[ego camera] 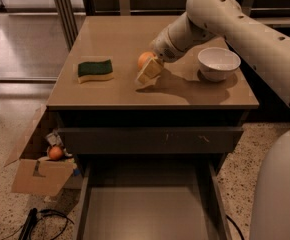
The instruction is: Place orange into middle drawer
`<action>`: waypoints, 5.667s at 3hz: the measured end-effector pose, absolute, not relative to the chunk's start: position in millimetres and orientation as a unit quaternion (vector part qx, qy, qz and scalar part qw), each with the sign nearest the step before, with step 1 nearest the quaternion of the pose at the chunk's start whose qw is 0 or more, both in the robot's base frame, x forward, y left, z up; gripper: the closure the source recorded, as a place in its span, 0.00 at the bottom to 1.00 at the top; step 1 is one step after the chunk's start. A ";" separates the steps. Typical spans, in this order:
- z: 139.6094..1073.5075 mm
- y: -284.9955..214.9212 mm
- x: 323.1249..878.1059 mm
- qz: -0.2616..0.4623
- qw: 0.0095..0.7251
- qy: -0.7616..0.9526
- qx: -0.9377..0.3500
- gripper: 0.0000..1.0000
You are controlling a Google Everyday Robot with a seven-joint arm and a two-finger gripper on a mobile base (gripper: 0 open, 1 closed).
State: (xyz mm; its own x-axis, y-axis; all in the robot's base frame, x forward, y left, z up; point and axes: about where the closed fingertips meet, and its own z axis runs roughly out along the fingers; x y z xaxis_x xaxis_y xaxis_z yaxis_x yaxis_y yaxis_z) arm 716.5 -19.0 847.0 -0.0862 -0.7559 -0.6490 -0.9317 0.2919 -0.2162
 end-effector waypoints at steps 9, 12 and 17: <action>924.5 -117.7 583.1 0.090 0.401 0.744 -0.526 1.00; 827.2 -95.0 500.7 0.162 0.378 0.746 -0.524 1.00; 668.3 -109.6 470.3 0.198 0.388 0.764 -0.476 1.00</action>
Offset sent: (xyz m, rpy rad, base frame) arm 0.0000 0.0000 0.0000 0.0000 0.0000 0.0000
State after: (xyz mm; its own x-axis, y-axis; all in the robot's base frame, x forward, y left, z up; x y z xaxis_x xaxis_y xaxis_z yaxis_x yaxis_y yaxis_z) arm 470.3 -109.6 668.3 -0.2454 -0.5740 -0.7813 -0.8807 0.4689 -0.0678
